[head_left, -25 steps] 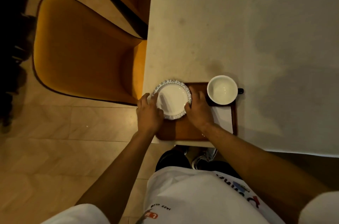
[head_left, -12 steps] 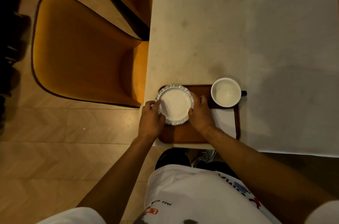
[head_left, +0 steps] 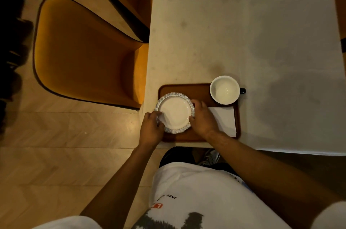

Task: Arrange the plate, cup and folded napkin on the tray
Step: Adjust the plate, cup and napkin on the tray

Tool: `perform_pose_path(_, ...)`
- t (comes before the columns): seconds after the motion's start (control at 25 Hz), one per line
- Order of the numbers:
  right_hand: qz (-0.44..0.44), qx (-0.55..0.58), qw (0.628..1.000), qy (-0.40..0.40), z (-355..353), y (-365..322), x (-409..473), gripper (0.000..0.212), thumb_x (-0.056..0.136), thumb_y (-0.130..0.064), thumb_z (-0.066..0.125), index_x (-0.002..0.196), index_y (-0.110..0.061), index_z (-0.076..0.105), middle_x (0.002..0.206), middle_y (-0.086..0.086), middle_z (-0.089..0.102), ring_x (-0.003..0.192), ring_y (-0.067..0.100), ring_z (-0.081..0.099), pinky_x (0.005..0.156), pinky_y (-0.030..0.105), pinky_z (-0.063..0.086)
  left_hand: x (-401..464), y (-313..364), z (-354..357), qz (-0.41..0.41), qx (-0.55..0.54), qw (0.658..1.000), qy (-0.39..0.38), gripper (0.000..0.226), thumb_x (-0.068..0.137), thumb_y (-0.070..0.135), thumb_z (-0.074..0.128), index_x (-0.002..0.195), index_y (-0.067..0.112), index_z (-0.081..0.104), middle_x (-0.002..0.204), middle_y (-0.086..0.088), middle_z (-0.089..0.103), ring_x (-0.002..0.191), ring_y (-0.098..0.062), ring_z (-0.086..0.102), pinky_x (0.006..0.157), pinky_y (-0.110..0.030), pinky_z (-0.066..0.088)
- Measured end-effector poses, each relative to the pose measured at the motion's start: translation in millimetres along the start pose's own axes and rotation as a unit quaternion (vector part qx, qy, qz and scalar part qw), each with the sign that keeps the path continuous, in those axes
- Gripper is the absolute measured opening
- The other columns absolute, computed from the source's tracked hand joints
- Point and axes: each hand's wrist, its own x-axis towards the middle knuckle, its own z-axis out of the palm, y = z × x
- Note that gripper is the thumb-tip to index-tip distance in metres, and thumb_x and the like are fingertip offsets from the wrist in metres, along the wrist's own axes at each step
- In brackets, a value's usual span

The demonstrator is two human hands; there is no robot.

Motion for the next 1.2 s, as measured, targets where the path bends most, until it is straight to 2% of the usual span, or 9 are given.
perform_pose_path(0.12, -0.005, -0.015, 1.0, -0.009, 1.3, 3.4, -9.9, 0.06, 0.088, -0.016, 0.064, 0.142, -0.02, 0.038, 0.141, 0.01, 0.047, 0.121, 0.031, 0.053, 0.097, 0.045, 0.05, -9.4, -0.8, -0.8, -0.003, 0.006, 1.0, 0.003, 0.036, 0.087, 0.006, 0.058, 0.122, 0.013, 0.061, 0.115, -0.013, 0.057, 0.08, -0.017, 0.053, 0.073, -0.023, 0.04)
perform_pose_path(0.28, -0.011, -0.013, 1.0, -0.02, 5.9, 11.5, -23.9, 0.06, 0.087, -0.019, 0.066, 0.14, -0.022, 0.037, 0.138, 0.01, 0.051, 0.118, 0.031, 0.056, 0.096, 0.045, 0.051, -21.3, -4.2, 1.1, -0.011, 0.011, 1.0, 0.001, 0.035, 0.084, 0.002, 0.059, 0.118, 0.011, 0.063, 0.11, -0.016, 0.059, 0.086, -0.03, 0.061, 0.074, -0.027, 0.044)
perform_pose_path(0.56, -0.026, -0.015, 0.999, -0.025, 11.6, 17.6, -37.2, 0.06, 0.087, -0.019, 0.066, 0.139, -0.021, 0.037, 0.135, 0.012, 0.051, 0.114, 0.034, 0.058, 0.094, 0.046, 0.051, -36.0, -6.3, 4.5, -0.019, 0.014, 1.0, 0.01, 0.033, 0.087, 0.005, 0.06, 0.119, 0.013, 0.063, 0.109, -0.015, 0.062, 0.087, -0.028, 0.062, 0.075, -0.026, 0.046)
perform_pose_path(0.68, -0.031, -0.017, 0.999, -0.031, 8.7, 17.0, -36.1, 0.06, 0.086, -0.02, 0.066, 0.139, -0.02, 0.037, 0.135, 0.013, 0.052, 0.114, 0.033, 0.057, 0.093, 0.045, 0.051, -36.3, -4.0, 3.2, -0.034, 0.018, 0.999, 0.009, 0.032, 0.089, 0.005, 0.058, 0.119, 0.013, 0.064, 0.112, -0.014, 0.062, 0.093, -0.029, 0.063, 0.081, -0.031, 0.052)
perform_pose_path(0.76, -0.031, -0.015, 0.999, -0.041, 7.7, 17.6, -35.3, 0.059, 0.087, -0.023, 0.066, 0.138, -0.02, 0.038, 0.135, 0.011, 0.053, 0.114, 0.032, 0.057, 0.092, 0.044, 0.052, -37.5, -5.9, 2.1, -0.034, 0.023, 0.999, 0.006, 0.027, 0.092, 0.008, 0.059, 0.118, 0.013, 0.067, 0.113, -0.014, 0.062, 0.095, -0.028, 0.063, 0.083, -0.031, 0.052)
perform_pose_path(0.84, -0.028, -0.005, 0.999, -0.039, 3.2, 17.0, -31.7, 0.05, 0.09, -0.031, 0.063, 0.134, -0.02, 0.043, 0.129, 0.009, 0.058, 0.11, 0.028, 0.059, 0.086, 0.04, 0.052, -36.5, -7.9, -1.8, -0.03, 0.031, 0.999, 0.008, 0.025, 0.093, 0.011, 0.06, 0.115, 0.014, 0.069, 0.113, -0.014, 0.061, 0.096, -0.028, 0.063, 0.083, -0.03, 0.051)
perform_pose_path(0.96, -0.043, -0.043, 0.998, 0.005, -9.3, 10.7, -24.2, 0.031, 0.097, -0.039, 0.049, 0.119, -0.019, 0.057, 0.117, 0.006, 0.063, 0.099, 0.023, 0.061, 0.076, 0.036, 0.051, -31.5, -5.5, -8.0, -0.019, 0.051, 0.998, 0.024, 0.023, 0.089, 0.013, 0.064, 0.111, 0.015, 0.071, 0.108, -0.012, 0.058, 0.095, -0.028, 0.06, 0.08, -0.027, 0.048)
perform_pose_path(1.08, -0.101, -0.016, 0.988, 0.117, -25.6, 5.9, -17.5, 0.022, 0.098, -0.033, 0.049, 0.099, -0.016, 0.063, 0.112, 0.004, 0.054, 0.083, 0.022, 0.06, 0.066, 0.037, 0.053, -18.1, 18.1, -9.8, -0.006, 0.038, 0.999, 0.025, 0.019, 0.089, 0.021, 0.065, 0.107, 0.016, 0.069, 0.102, -0.005, 0.059, 0.086, -0.02, 0.059, 0.074, -0.025, 0.045)
perform_pose_path(1.2, -0.094, 0.057, 0.964, 0.242, -51.6, 10.2, -4.9, 0.013, 0.095, -0.025, 0.056, 0.103, -0.016, 0.061, 0.119, 0.005, 0.052, 0.083, 0.022, 0.062, 0.062, 0.031, 0.055, 6.6, 55.9, -1.7, 0.048, 0.015, 0.999, 0.011, 0.019, 0.095, 0.031, 0.06, 0.101, 0.015, 0.068, 0.092, -0.002, 0.066, 0.079, -0.013, 0.058, 0.067, -0.024, 0.041)
